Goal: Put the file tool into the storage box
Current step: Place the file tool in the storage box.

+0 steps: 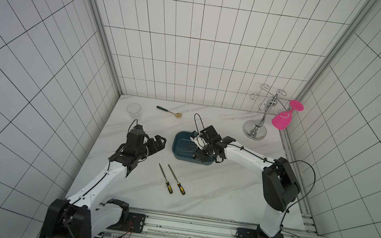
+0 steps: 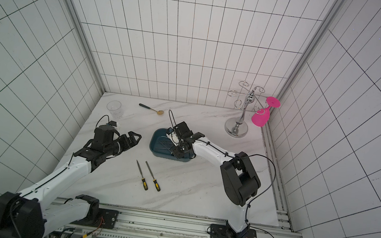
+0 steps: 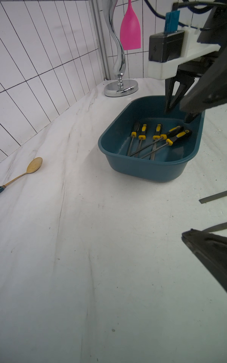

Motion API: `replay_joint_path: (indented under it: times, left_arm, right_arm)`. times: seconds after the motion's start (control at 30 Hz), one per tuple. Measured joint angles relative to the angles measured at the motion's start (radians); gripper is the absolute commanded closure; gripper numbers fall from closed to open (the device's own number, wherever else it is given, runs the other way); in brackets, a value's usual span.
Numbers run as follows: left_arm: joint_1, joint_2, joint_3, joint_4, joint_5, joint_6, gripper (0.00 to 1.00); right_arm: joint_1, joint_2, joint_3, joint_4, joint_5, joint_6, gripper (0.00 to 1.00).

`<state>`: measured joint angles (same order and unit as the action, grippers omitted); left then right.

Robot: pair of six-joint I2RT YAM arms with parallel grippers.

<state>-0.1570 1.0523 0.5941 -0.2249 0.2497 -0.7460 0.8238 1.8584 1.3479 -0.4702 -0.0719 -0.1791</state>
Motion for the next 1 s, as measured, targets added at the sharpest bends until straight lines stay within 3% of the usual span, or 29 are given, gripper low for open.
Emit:
replay_joint_path:
  times: [0.27, 0.53, 0.77, 1.0]
  left_arm:
    - [0.0, -0.06, -0.032, -0.024, 0.011, -0.006, 0.02]
    - [0.0, -0.134, -0.068, -0.055, 0.01, 0.005, 0.02]
    - [0.0, -0.106, -0.099, -0.063, 0.029, 0.029, 0.02]
    - [0.0, -0.103, -0.109, -0.081, 0.012, 0.063, 0.02]
  right_arm:
    - [0.0, -0.218, -0.025, 0.01, 0.006, 0.043, 0.37]
    - [0.0, -0.511, -0.239, 0.095, 0.027, 0.148, 0.39]
    - [0.0, -0.64, -0.475, 0.149, 0.09, 0.268, 0.38]
    - [0.001, -0.71, -0.605, 0.222, 0.093, 0.41, 0.37]
